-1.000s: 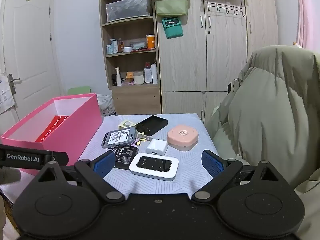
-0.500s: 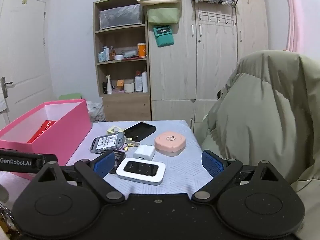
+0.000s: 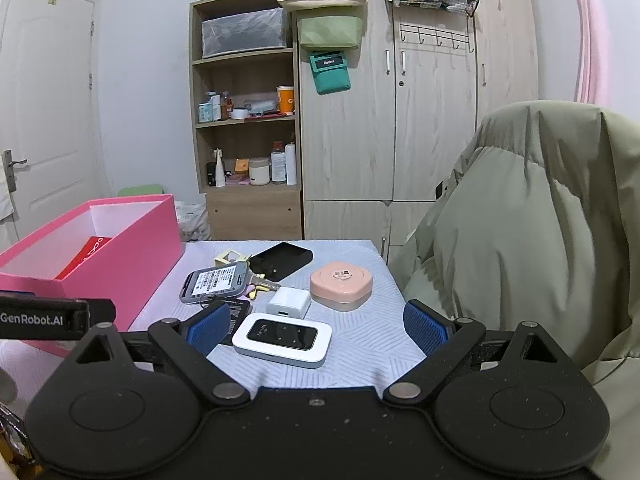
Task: Organize rigid objects
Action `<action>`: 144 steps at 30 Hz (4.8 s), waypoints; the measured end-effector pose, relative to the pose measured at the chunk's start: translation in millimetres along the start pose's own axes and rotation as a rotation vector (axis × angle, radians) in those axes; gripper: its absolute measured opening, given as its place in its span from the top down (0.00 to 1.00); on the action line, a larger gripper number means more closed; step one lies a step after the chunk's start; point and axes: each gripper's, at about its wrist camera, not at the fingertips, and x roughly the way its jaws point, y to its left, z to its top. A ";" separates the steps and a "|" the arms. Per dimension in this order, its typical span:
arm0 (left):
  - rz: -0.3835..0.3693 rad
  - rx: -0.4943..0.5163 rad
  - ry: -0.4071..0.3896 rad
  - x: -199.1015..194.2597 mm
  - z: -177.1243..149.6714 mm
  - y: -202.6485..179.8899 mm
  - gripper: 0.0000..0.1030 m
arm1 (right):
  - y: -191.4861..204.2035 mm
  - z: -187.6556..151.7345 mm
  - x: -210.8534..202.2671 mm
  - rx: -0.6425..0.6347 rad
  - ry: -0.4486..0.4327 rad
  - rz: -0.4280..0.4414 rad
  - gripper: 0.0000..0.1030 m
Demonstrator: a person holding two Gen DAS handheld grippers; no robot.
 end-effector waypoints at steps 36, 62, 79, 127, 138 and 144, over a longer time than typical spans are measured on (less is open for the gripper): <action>0.001 0.033 0.047 1.2 -5.2 -6.6 0.00 | 1.9 -5.4 0.6 -0.006 0.013 -0.003 0.07; -0.086 0.113 0.171 1.2 19.9 3.6 0.00 | 6.8 11.9 2.5 0.001 0.017 0.087 0.07; -0.063 0.148 0.198 5.4 97.9 105.0 0.00 | 27.5 22.8 69.3 0.018 0.213 0.174 0.07; -0.053 0.242 0.652 171.9 126.4 222.7 0.93 | 60.4 84.5 137.7 -0.060 0.330 0.161 0.01; -0.074 0.184 0.637 159.6 121.7 222.7 0.92 | 183.7 163.7 174.6 -0.264 0.351 0.639 0.01; -0.078 0.163 0.631 159.5 122.9 225.1 0.91 | 249.8 160.5 239.2 -0.433 0.485 0.742 0.01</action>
